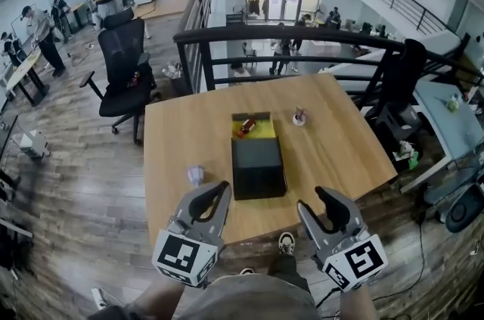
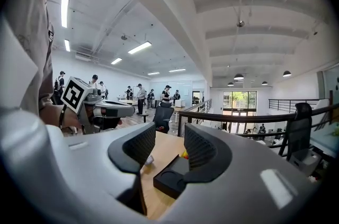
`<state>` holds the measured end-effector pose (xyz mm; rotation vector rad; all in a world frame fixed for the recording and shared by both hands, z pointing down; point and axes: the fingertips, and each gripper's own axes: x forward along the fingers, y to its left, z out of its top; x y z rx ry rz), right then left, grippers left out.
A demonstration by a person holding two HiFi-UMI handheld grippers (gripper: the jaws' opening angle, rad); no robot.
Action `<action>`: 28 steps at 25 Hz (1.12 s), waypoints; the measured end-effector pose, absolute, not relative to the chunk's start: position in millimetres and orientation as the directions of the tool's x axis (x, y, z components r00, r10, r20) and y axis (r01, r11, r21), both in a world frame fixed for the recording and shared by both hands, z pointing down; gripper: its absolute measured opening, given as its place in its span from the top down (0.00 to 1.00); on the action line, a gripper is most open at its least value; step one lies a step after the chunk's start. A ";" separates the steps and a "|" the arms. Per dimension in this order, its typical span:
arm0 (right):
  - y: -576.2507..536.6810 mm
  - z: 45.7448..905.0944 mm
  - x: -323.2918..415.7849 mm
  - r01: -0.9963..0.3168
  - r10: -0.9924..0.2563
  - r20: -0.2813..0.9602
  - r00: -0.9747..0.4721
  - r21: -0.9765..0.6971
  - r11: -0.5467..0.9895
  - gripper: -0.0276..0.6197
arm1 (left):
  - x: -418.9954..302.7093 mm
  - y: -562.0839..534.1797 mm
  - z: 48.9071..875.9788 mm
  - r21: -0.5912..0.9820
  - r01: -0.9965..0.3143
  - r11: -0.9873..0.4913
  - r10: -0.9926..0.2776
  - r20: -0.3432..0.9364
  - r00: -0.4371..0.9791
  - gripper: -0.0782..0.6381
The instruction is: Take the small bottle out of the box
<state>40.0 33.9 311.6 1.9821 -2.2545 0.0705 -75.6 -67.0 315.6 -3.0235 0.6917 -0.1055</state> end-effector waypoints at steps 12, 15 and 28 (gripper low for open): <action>-48.6 325.3 112.7 -0.955 -0.942 0.159 -0.294 -0.003 0.298 0.72 | -15.4 -123.2 321.3 -0.040 -0.537 -0.843 -0.538 0.060 0.841 0.89; -73.9 327.8 139.4 -0.938 -0.924 0.171 -0.342 -0.006 0.346 0.72 | 8.0 -144.3 325.3 -0.046 -0.586 -0.809 -0.588 0.080 0.805 0.89; -151.4 343.8 224.2 -0.834 -0.812 0.207 -0.545 -0.037 0.550 0.72 | 71.0 -195.7 326.3 -0.066 -0.771 -0.633 -0.772 0.119 0.624 0.89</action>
